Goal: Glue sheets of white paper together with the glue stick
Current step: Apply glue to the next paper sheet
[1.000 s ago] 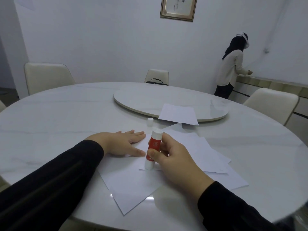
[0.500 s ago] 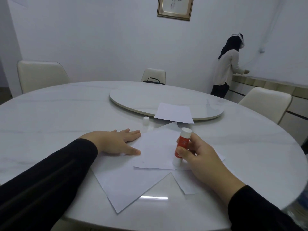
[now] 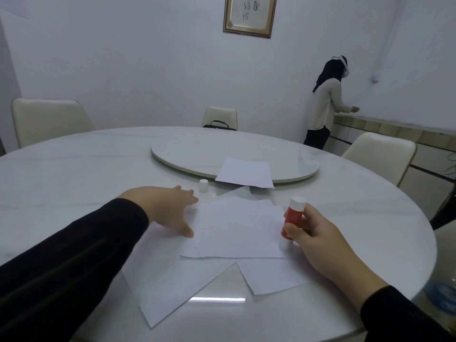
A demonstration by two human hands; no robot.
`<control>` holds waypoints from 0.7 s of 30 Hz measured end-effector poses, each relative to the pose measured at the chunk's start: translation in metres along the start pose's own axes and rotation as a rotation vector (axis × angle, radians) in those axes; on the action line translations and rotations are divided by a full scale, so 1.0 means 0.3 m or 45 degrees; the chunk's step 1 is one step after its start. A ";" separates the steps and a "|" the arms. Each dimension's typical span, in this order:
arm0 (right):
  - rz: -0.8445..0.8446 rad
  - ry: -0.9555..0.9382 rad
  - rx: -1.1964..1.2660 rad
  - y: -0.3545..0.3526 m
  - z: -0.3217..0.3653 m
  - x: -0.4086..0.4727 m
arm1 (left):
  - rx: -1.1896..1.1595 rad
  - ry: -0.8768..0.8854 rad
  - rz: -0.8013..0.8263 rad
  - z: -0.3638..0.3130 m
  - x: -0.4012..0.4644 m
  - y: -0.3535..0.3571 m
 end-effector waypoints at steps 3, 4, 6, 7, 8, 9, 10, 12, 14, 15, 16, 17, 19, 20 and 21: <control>-0.001 -0.014 0.001 0.006 0.003 -0.002 | -0.216 0.244 -0.173 -0.193 0.015 -0.032; -0.010 -0.014 0.012 0.004 0.003 -0.003 | -0.356 0.342 -0.198 -0.271 0.020 -0.019; -0.026 -0.006 0.047 -0.003 -0.004 -0.007 | -0.511 0.467 -0.175 -0.397 0.036 0.046; -0.037 -0.001 0.055 -0.007 -0.008 -0.008 | -0.493 0.485 -0.148 -0.433 0.051 0.085; -0.048 0.007 0.058 -0.012 -0.012 -0.010 | -0.429 0.478 -0.117 -0.446 0.071 0.123; -0.060 0.016 0.063 -0.014 -0.018 -0.011 | -0.361 0.457 -0.090 -0.442 0.090 0.151; -0.074 0.028 0.069 -0.017 -0.024 -0.012 | -0.322 0.436 -0.075 -0.433 0.102 0.162; -0.104 0.042 0.082 -0.023 -0.033 -0.013 | -0.309 0.420 -0.056 -0.421 0.112 0.161; -0.130 0.053 0.095 -0.026 -0.044 -0.008 | -0.314 0.425 -0.037 -0.426 0.107 0.155; -0.142 0.090 0.146 -0.029 -0.060 -0.004 | -0.320 0.426 -0.028 -0.427 0.102 0.154; -0.152 0.159 0.256 -0.032 -0.087 -0.002 | -0.332 0.420 -0.020 -0.422 0.096 0.151; -0.156 0.248 0.407 -0.034 -0.120 0.000 | -0.349 0.407 -0.015 -0.408 0.089 0.144; -0.172 0.408 0.712 -0.036 -0.175 0.000 | -0.377 0.364 -0.017 -0.360 0.080 0.125; -0.177 0.466 0.814 -0.036 -0.191 0.000 | -0.386 0.342 -0.031 -0.334 0.077 0.114; -0.169 0.507 0.873 -0.033 -0.199 0.002 | -0.403 0.325 -0.047 -0.314 0.074 0.105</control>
Point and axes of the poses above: each hand's wrist, its own x-axis towards the middle knuckle, its own y-axis out of the palm, z = x × y, the point moved 10 cm from there along x, towards the middle knuckle, and after that the axes turned 14 degrees about -x, right-handed, at the moved point
